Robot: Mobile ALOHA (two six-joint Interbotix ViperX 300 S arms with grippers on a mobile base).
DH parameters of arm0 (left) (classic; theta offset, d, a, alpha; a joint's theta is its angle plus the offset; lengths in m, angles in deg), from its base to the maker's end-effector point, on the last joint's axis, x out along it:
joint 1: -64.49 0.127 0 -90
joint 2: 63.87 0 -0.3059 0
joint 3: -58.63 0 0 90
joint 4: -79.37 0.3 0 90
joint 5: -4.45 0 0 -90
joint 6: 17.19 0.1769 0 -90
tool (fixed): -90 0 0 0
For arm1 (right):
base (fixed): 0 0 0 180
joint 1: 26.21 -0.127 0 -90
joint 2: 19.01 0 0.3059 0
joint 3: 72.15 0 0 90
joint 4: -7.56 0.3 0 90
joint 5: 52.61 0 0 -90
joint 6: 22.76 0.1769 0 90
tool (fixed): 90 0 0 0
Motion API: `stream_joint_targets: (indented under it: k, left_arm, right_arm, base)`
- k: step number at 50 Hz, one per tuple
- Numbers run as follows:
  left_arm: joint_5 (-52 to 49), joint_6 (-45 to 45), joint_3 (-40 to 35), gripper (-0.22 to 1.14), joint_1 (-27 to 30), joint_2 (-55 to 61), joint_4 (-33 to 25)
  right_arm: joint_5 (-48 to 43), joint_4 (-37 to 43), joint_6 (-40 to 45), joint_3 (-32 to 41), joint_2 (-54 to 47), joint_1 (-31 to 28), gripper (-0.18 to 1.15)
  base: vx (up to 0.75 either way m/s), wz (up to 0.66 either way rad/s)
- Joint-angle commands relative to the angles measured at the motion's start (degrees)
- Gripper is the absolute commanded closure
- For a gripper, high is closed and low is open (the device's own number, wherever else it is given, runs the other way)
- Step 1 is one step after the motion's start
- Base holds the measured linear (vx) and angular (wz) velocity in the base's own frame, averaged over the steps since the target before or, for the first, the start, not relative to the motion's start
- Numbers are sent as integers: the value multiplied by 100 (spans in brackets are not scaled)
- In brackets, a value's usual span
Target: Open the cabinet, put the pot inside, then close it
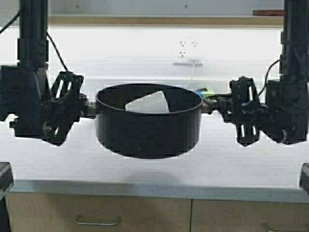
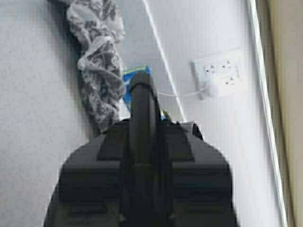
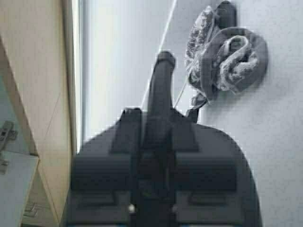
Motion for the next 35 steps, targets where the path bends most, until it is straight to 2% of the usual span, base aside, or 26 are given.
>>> stream_joint_targets:
  k: [1,11,20,35]
  left_arm:
    - [97,378,475,90,-360,-809,-44]
    - [97,404,1116,90,-782,-1644,-237]
    - [-44,756,1230,90,-1230,-2435,-431]
    - [-1600,1723,896,89,-1679,-3735,-659]
  right_arm:
    - [-88,158,-589,-650,879,-413,90]
    - [-79,413,-721,-1397,1784,-782,90]
    - [-62,967,-703,-1925,2514,-1169,90]
    - [413,1257,-545,-2268,3577,-1450,90]
  base:
    - [-1,1]
    - [-1,0]
    - [-2,0]
    - [-2,0]
